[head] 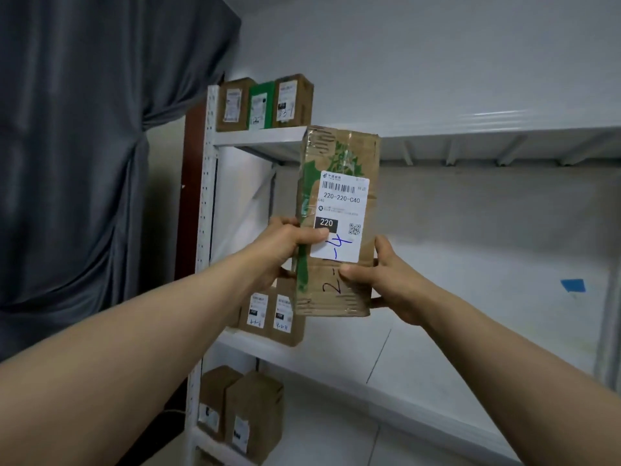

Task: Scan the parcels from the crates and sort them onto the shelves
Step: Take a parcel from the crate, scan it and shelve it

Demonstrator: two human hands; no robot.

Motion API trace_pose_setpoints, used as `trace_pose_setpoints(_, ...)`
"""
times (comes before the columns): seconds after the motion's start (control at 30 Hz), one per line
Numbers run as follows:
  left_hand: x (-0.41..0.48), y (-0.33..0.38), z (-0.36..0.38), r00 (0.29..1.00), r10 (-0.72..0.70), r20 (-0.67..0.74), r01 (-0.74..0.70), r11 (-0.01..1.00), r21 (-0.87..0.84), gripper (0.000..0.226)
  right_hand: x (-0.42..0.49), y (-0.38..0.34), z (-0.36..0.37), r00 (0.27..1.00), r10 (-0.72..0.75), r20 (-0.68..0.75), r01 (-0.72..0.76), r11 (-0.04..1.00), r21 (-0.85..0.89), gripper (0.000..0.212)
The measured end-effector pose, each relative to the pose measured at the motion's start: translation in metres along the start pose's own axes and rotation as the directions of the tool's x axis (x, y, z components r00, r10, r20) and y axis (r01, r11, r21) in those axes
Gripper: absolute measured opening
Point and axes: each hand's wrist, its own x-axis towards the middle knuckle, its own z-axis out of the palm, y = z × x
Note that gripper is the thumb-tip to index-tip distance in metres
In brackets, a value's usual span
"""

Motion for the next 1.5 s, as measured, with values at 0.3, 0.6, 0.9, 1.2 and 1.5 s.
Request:
trace_pose_setpoints(0.3,0.138,-0.082,0.031,0.990,-0.095,0.103,0.075,0.979,0.188,0.045,0.128,0.112,-0.025,0.991,0.099,-0.088,-0.096,0.994,0.044,0.086)
trace_pose_setpoints(0.6,0.241,-0.217,0.060,0.942,-0.312,0.122,0.268,0.921,0.284,0.056,0.211,0.243,-0.020,0.934,0.334,-0.128,-0.346,0.935,-0.084,0.091)
trace_pose_setpoints(0.9,0.325,-0.301,0.061,0.897,-0.421,0.137,0.320,0.830,0.457,0.023,0.273,0.331,0.005,0.884,0.424,-0.198,-0.457,0.872,-0.172,0.092)
trace_pose_setpoints(1.2,0.379,-0.342,0.028,0.954,-0.260,0.149,0.064,0.662,0.746,0.008,0.335,0.362,0.049,0.873,0.388,-0.294,-0.460,0.856,-0.235,0.093)
trace_pose_setpoints(1.5,0.399,-0.348,-0.007,0.906,-0.391,0.161,-0.035,0.309,0.950,0.017,0.354,0.373,0.076,0.824,0.497,-0.271,-0.552,0.813,-0.187,0.106)
